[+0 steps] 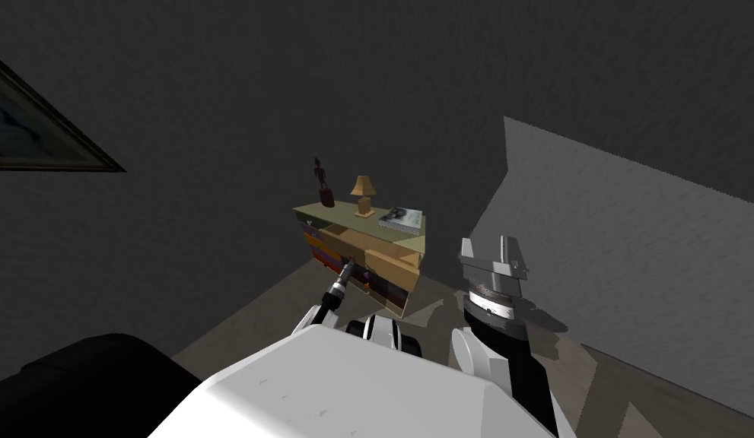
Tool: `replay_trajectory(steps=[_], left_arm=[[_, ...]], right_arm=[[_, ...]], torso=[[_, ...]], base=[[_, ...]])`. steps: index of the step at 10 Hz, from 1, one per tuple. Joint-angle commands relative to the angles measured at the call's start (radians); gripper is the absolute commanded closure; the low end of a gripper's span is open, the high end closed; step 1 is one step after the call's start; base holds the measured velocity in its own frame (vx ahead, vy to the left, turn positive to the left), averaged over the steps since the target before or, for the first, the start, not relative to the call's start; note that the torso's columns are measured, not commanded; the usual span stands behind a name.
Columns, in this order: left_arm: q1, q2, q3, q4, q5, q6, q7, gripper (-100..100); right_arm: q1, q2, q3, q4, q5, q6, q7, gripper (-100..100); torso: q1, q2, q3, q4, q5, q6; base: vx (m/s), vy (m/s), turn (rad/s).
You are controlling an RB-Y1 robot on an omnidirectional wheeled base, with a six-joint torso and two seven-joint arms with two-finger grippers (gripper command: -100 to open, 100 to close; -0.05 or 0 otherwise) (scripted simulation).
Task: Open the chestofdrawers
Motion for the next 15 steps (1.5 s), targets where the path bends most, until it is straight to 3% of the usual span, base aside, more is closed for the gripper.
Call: replay_trajectory(steps=[1, 2, 3, 4, 5, 7, 10, 12, 13, 15], left_arm=[[0.019, 0.009, -0.004, -0.016, 0.0, 0.005, 0.007, 100], [0.014, 0.006, -0.005, -0.01, -0.001, 0.002, 0.004, 100], [-0.033, 0.029, -0.004, 0.041, 0.03, -0.009, 0.002, 100], [-0.042, 0.029, -0.004, 0.062, 0.03, -0.009, 0.002, 100], [-0.084, 0.052, -0.001, 0.091, 0.062, -0.021, -0.001, 100], [-0.101, 0.052, -0.001, 0.133, 0.062, -0.021, -0.001, 100], [-0.206, 0.097, 0.004, 0.229, 0.125, -0.045, -0.007, 100], [-0.219, 0.097, 0.004, 0.275, 0.125, -0.045, -0.007, 100], [-0.273, 0.12, 0.007, 0.31, 0.156, -0.057, -0.01, 100], [-0.278, 0.12, 0.007, 0.346, 0.156, -0.057, -0.01, 100]], right_arm=[[0.0, 0.0, 0.0, 0.0, 0.0, 0.0, 0.0, 0], [0.0, 0.0, 0.0, 0.0, 0.0, 0.0, 0.0, 0], [0.0, 0.0, 0.0, 0.0, 0.0, 0.0, 0.0, 0], [0.0, 0.0, 0.0, 0.0, 0.0, 0.0, 0.0, 0], [0.0, 0.0, 0.0, 0.0, 0.0, 0.0, 0.0, 0], [0.0, 0.0, 0.0, 0.0, 0.0, 0.0, 0.0, 0], [0.0, 0.0, 0.0, 0.0, 0.0, 0.0, 0.0, 0], [0.0, 0.0, 0.0, 0.0, 0.0, 0.0, 0.0, 0], [0.0, 0.0, 0.0, 0.0, 0.0, 0.0, 0.0, 0], [0.0, 0.0, 0.0, 0.0, 0.0, 0.0, 0.0, 0]], torso=[[0.001, -0.001, -0.001, 0.0, 0.0, 0.0], [0.0, -0.003, -0.002, 0.0, 0.0, -0.001], [-0.002, -0.008, -0.005, 0.0, -0.001, 0.0], [-0.004, -0.006, -0.004, -0.001, -0.001, 0.001], [-0.003, -0.005, -0.002, -0.003, 0.001, 0.002], [-0.004, -0.004, -0.002, -0.003, 0.001, 0.003], [-0.002, -0.006, -0.003, -0.005, 0.002, 0.002], [-0.001, -0.004, -0.002, -0.003, 0.002, 0.002], [0.0, -0.008, -0.004, -0.005, 0.002, 0.002], [-0.001, -0.007, -0.004, -0.005, 0.002, 0.002]], base=[[-0.17, 0.058, 0.017], [-0.08, 0.02, 0.001], [-0.115, -0.022, -0.044], [-0.117, -0.003, -0.014], [-0.146, -0.017, -0.044], [-0.087, -0.008, -0.011], [-0.103, -0.02, -0.042], [-0.093, 0.005, -0.014], [-0.103, -0.021, -0.051], [-0.075, -0.019, -0.005]])
